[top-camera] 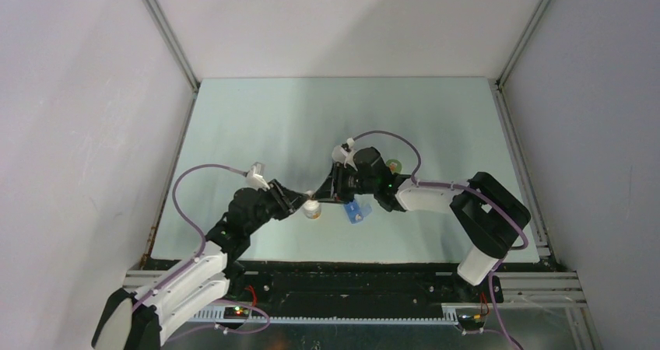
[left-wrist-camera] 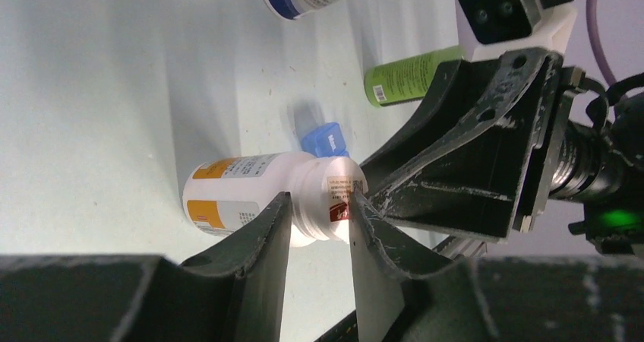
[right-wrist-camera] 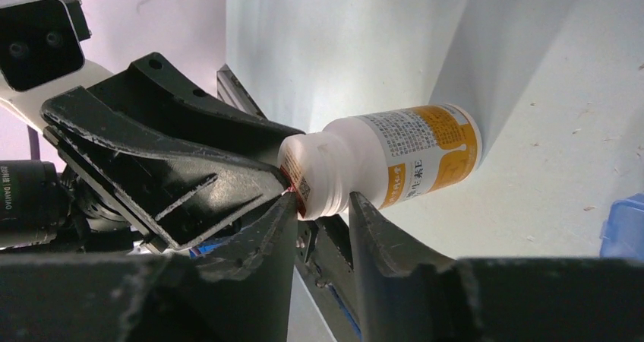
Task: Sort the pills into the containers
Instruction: Close the lid of the pill bottle.
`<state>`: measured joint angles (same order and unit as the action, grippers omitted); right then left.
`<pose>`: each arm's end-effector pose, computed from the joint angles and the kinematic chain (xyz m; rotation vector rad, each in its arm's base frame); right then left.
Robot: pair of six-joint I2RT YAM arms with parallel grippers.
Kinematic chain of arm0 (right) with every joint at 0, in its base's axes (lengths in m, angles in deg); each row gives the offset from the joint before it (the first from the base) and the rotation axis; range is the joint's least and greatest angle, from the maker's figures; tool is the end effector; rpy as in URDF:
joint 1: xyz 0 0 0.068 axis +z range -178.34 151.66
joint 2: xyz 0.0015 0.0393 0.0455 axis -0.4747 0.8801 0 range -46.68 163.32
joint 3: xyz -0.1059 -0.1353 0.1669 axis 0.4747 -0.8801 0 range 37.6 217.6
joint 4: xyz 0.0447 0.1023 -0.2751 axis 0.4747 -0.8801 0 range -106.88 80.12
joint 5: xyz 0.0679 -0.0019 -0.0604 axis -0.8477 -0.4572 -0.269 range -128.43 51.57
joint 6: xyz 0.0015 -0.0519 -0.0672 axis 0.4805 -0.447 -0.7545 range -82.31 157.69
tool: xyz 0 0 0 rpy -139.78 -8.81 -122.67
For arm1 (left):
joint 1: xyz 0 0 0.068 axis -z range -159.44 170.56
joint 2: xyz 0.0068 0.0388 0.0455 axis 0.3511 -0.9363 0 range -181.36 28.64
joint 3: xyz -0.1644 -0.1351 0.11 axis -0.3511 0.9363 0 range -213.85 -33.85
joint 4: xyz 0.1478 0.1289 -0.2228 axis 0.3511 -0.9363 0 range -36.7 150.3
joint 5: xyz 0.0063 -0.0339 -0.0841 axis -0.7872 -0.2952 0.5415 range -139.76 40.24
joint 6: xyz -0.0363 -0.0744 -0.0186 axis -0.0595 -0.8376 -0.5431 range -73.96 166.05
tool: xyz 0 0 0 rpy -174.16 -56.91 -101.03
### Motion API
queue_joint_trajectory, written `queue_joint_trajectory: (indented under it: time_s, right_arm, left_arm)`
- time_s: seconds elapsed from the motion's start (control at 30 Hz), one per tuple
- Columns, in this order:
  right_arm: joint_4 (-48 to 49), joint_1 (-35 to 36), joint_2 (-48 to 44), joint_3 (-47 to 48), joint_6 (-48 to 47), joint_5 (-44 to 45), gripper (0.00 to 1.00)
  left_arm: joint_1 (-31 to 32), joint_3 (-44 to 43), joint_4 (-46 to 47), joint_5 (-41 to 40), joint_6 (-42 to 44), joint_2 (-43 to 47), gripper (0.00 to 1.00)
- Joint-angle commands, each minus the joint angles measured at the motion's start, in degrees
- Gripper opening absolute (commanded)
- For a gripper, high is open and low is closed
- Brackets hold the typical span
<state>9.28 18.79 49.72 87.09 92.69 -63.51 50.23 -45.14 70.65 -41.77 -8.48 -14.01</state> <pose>0.2542 0.3203 0.1102 -0.1551 2.3871 1.4452 0.2222 -0.1385 0.1202 -0.3533 2.0712 -1.0756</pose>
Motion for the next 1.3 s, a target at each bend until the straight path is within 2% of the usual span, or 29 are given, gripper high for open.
queue_joint_trajectory:
  time_s: [0.0,0.17,0.3,0.53,0.63,0.97,1.07,1.27]
  right_arm:
    - [3.5,3.3,3.4,-1.9,2.2,-0.9,0.33]
    - [7.9,4.0,3.8,-3.3,2.5,0.0,0.31]
    - [10.7,4.1,4.2,-4.4,2.8,0.8,0.33]
    - [8.9,3.4,4.2,-4.6,2.8,1.9,0.33]
    - [7.7,2.7,4.0,-4.6,2.6,2.0,0.35]
    - [6.7,1.5,4.1,-3.9,1.9,2.6,0.44]
    - [7.7,1.5,5.1,-3.8,1.5,2.5,0.44]
    - [6.7,2.1,5.6,-3.5,0.8,4.8,0.38]
  left_arm:
    - [0.5,1.4,2.4,3.3,-2.8,-1.6,0.37]
    - [0.5,2.0,3.9,3.8,-3.7,-2.1,0.34]
    - [0.6,2.5,4.4,3.9,-3.4,-1.8,0.31]
    - [0.6,2.5,1.7,4.0,0.6,2.8,0.40]
    - [0.6,2.7,0.3,3.8,1.3,4.4,0.40]
    - [0.6,3.8,1.9,4.6,0.2,4.1,0.22]
    - [0.6,4.1,2.5,4.6,0.2,3.6,0.19]
    - [0.6,5.3,4.0,4.4,-0.1,2.8,0.11]
